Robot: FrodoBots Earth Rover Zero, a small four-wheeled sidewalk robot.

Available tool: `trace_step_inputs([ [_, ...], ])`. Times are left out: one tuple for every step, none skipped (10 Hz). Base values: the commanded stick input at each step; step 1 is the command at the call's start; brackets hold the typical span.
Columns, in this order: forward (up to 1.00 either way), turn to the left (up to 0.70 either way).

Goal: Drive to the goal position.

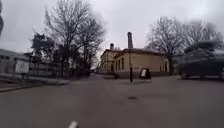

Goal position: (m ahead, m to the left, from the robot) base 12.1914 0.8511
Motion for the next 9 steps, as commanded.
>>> trace_step_inputs([
  [1.0, 0.01],
  [1.0, 0.01],
  [1.0, 0.01],
  [1.0, 0.01],
  [1.0, 0.01],
  [1.0, 0.01],
  [1.0, 0.01],
  [1.0, 0.01],
  [1.0, 0.01],
])
